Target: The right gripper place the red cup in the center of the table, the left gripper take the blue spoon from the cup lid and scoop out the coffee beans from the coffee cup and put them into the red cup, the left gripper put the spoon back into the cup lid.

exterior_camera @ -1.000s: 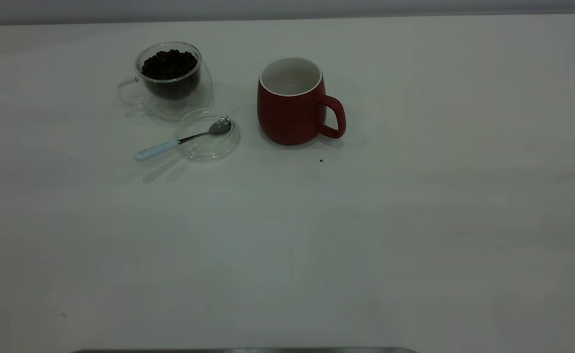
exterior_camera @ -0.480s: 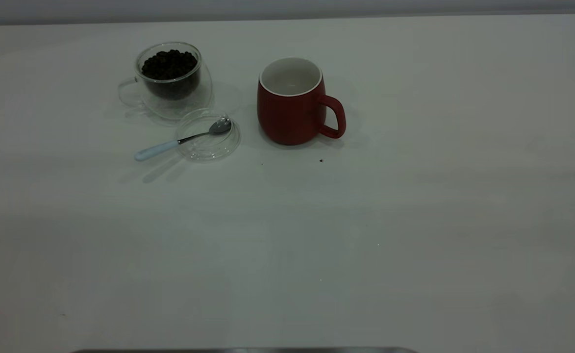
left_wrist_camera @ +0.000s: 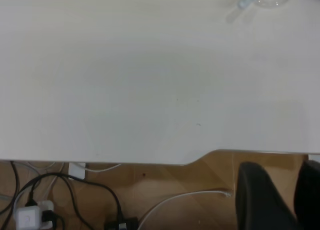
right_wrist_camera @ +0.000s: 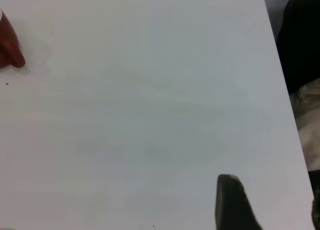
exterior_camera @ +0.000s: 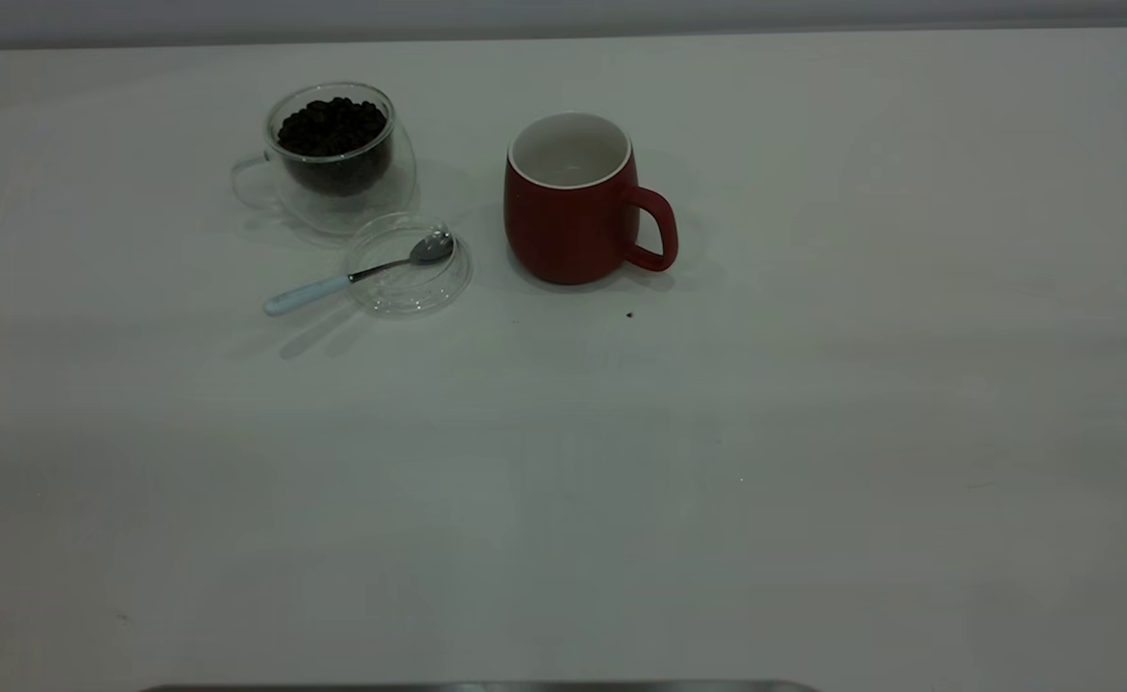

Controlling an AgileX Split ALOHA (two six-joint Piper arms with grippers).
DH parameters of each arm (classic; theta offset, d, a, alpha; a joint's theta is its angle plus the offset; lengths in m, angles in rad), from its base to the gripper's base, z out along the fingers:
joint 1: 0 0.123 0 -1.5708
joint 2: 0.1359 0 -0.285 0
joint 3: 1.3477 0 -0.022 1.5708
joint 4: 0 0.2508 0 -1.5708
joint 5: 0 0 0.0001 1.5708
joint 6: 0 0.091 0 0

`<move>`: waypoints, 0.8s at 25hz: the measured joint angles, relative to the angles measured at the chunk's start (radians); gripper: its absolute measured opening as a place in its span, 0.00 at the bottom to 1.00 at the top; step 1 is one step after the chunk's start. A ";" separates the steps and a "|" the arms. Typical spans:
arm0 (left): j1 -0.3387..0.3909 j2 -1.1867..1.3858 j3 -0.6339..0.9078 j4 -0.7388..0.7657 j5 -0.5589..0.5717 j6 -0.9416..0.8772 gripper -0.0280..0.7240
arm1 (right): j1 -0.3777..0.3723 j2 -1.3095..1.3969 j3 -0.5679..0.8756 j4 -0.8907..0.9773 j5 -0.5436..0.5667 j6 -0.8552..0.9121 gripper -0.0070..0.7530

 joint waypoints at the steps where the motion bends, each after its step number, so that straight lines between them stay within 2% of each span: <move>1: 0.000 0.000 0.000 0.001 0.000 0.000 0.40 | 0.000 0.000 0.000 0.000 0.000 0.000 0.55; 6: 0.000 0.000 0.000 0.009 -0.001 -0.006 0.49 | 0.000 0.000 0.000 0.000 0.000 0.000 0.55; 13: 0.000 -0.025 0.000 0.012 -0.003 -0.010 0.50 | 0.000 0.000 0.000 0.000 0.000 0.000 0.55; 20: 0.021 -0.221 -0.006 0.011 0.022 -0.010 0.50 | 0.000 0.000 0.000 0.000 0.000 0.000 0.55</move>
